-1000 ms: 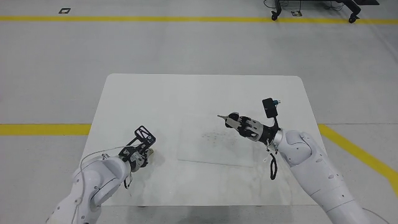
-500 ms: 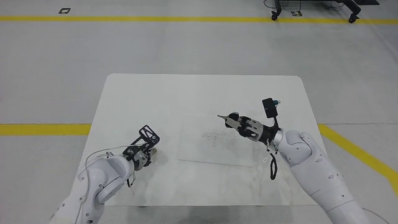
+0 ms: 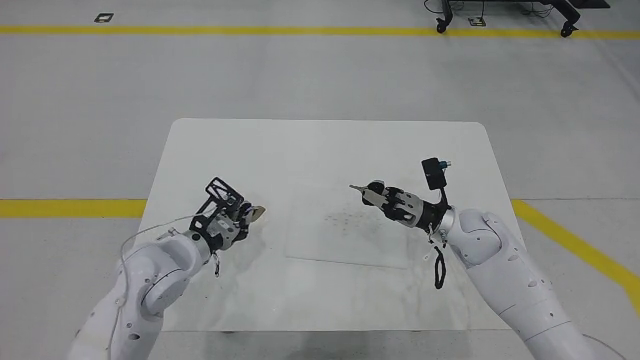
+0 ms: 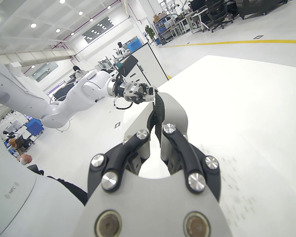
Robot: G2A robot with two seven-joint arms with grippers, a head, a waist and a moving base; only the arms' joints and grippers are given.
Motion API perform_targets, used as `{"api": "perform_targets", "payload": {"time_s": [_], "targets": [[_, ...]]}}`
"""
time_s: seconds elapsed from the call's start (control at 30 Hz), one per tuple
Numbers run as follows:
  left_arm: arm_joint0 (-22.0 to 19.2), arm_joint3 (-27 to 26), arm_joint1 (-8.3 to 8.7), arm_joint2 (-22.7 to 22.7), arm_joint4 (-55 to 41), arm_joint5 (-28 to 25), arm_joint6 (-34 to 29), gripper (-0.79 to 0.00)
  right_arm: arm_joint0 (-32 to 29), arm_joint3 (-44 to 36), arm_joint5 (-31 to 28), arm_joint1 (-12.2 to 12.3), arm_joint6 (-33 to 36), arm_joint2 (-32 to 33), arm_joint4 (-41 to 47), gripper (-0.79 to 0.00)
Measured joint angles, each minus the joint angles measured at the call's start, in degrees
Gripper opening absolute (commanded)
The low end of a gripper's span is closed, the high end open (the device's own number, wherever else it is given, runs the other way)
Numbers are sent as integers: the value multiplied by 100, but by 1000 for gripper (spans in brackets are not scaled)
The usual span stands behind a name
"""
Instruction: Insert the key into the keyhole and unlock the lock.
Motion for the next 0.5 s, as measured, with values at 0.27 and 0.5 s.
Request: {"api": "perform_targets", "payload": {"time_s": [0.27,0.5], "targets": [[-4,19,-1,-1,-5,7,23,-785,0,0,0,0,0,0,0,-785],[-661,1450,-107,173,-2276,-1112,612,-785,0,0,0,0,0,0,0,-785]]}}
